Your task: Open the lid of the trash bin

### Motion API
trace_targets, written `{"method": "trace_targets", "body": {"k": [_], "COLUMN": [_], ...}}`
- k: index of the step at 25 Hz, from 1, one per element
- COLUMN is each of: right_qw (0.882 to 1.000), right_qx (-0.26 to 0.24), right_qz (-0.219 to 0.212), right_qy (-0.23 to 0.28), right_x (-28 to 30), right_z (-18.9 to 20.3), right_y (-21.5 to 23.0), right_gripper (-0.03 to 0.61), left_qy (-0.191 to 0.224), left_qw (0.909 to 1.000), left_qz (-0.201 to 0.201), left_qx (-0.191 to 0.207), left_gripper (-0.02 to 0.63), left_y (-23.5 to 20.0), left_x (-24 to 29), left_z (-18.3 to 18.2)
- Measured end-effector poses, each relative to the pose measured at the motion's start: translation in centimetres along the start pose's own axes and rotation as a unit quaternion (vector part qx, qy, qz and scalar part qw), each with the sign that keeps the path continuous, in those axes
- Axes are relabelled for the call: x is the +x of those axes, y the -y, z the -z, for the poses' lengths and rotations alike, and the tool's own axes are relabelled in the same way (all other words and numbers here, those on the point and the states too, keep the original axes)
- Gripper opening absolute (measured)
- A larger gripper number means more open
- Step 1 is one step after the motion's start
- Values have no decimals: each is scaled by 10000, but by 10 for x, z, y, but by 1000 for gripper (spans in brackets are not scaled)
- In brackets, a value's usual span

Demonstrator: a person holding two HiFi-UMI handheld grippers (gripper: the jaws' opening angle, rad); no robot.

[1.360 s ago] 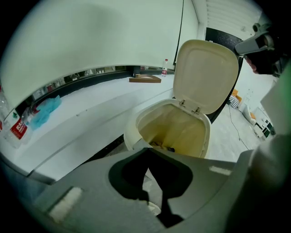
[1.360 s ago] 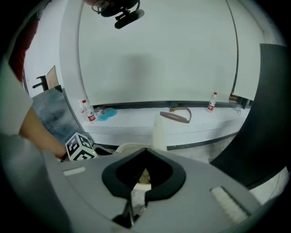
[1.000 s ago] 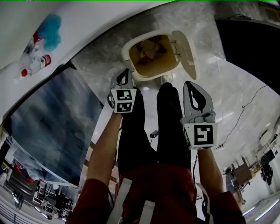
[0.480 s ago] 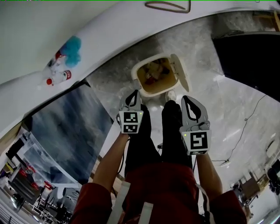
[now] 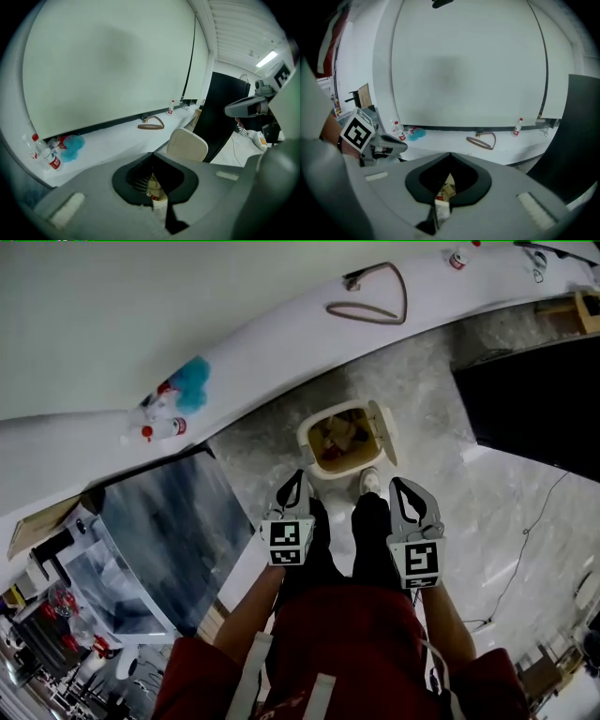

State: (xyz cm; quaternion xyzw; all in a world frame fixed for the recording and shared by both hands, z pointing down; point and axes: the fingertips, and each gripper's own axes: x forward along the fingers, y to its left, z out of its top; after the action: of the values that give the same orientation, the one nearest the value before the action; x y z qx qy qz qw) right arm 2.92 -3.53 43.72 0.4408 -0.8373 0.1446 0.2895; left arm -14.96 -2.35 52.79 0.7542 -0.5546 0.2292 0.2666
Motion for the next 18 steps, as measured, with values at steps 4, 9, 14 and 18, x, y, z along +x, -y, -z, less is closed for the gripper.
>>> {"method": "trace_targets", "body": {"k": [4,9,14,18], "right_qw": [10000,9996,9988,9967], "right_qx": [-72,-217,-262,-237], "right_qz": [-5,-29,80,217], "right_qy": [63,181,417,743], "right_x": [-14,-25,-36,-43], "right_z": [-11,-28,-55,-89], "right_y": [1,-1,9,18], "right_gripper": [2,2,2,2], "left_qy": [300,721,1112,1547], "left_qw": [9995,9974,9931,9867], "left_qz": [-36,-26,-160,-306], "left_qx": [24,59,345,396], "left_gripper": [5,5,5,5], "left_y": [8,18,20,14], "left_x": [-28,-57,-81,-99], "left_z": [-31,-69,-106,-145]}}
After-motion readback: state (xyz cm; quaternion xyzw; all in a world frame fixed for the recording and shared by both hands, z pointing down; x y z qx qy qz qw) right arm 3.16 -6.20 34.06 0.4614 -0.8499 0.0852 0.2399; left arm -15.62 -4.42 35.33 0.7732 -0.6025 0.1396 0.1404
